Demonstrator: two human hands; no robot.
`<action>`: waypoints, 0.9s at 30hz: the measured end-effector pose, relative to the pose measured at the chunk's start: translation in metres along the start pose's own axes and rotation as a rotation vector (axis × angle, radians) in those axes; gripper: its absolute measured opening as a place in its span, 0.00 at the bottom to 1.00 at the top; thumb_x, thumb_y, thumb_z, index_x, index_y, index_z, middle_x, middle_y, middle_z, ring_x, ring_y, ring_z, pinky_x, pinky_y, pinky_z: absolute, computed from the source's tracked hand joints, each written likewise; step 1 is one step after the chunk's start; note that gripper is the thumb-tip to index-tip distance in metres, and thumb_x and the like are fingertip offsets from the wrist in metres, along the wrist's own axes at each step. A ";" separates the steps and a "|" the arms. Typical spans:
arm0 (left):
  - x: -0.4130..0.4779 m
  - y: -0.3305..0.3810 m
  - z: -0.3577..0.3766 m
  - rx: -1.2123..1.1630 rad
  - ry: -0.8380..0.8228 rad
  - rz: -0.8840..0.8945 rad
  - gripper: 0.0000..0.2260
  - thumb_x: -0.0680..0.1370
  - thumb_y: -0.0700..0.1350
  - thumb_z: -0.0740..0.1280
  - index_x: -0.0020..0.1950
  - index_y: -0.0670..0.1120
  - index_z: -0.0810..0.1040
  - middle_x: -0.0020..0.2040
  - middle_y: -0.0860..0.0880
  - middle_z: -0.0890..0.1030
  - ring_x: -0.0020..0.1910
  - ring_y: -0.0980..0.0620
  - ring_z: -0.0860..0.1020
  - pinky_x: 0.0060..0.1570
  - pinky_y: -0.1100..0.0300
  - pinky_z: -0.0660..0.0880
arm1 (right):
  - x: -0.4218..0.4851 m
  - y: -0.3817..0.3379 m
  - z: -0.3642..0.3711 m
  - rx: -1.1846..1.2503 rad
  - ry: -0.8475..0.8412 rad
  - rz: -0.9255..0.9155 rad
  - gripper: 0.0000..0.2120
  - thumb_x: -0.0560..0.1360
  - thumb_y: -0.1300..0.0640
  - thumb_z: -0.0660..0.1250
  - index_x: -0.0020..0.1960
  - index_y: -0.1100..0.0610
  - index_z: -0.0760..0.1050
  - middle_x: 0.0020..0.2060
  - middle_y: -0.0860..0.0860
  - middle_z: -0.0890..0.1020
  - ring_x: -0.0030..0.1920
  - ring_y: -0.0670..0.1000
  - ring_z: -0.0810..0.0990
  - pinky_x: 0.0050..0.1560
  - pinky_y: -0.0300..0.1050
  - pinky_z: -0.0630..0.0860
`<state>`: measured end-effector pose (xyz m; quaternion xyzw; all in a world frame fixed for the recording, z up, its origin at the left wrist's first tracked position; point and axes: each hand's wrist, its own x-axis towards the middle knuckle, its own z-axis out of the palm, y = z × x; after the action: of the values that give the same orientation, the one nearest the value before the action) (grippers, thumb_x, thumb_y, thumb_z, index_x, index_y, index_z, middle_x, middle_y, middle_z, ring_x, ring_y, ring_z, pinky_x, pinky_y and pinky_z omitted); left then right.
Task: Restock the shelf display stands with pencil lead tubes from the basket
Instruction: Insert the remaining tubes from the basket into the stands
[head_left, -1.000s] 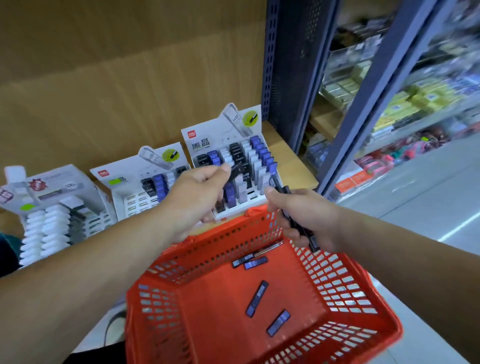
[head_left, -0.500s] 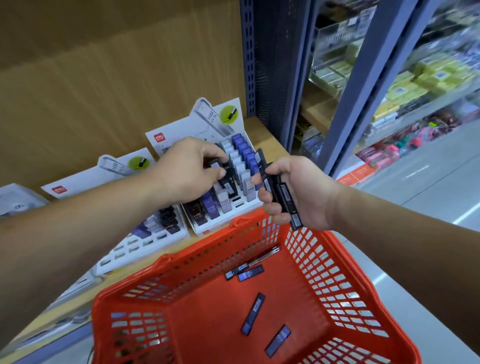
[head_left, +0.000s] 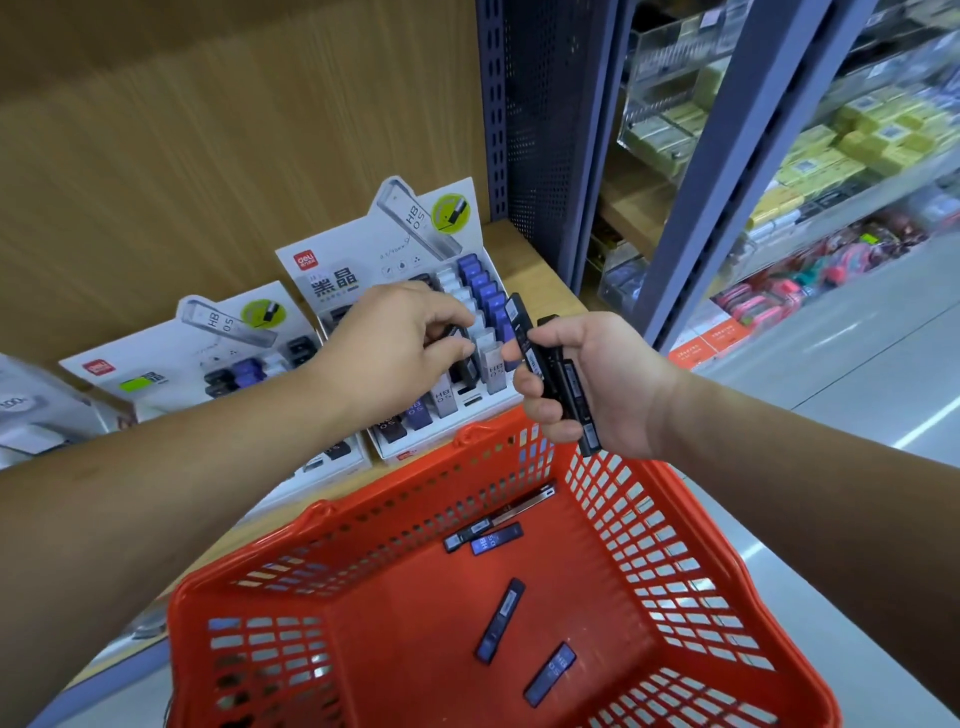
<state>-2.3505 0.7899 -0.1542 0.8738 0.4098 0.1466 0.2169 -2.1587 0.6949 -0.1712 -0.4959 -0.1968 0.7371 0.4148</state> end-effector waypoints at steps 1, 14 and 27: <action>0.002 0.001 -0.002 0.049 -0.024 0.025 0.09 0.78 0.51 0.74 0.55 0.49 0.85 0.42 0.51 0.80 0.42 0.52 0.79 0.45 0.52 0.78 | -0.001 -0.001 0.000 0.015 -0.012 0.000 0.12 0.81 0.54 0.57 0.59 0.59 0.73 0.34 0.52 0.71 0.29 0.51 0.65 0.25 0.42 0.59; 0.005 0.002 -0.010 0.266 -0.129 0.031 0.20 0.77 0.59 0.73 0.37 0.44 0.79 0.30 0.47 0.79 0.32 0.47 0.78 0.34 0.52 0.76 | -0.005 -0.003 -0.002 0.039 -0.053 -0.007 0.12 0.84 0.53 0.56 0.61 0.58 0.73 0.34 0.52 0.71 0.29 0.50 0.65 0.24 0.41 0.59; 0.010 0.022 -0.013 0.216 -0.031 -0.011 0.16 0.74 0.45 0.74 0.61 0.49 0.80 0.51 0.52 0.79 0.46 0.50 0.78 0.47 0.52 0.79 | -0.009 -0.009 0.001 -0.103 -0.113 -0.012 0.12 0.85 0.54 0.55 0.61 0.61 0.71 0.37 0.56 0.80 0.25 0.49 0.68 0.23 0.39 0.58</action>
<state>-2.3358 0.7888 -0.1312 0.8919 0.4248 0.0866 0.1285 -2.1539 0.6934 -0.1595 -0.4731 -0.2605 0.7502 0.3815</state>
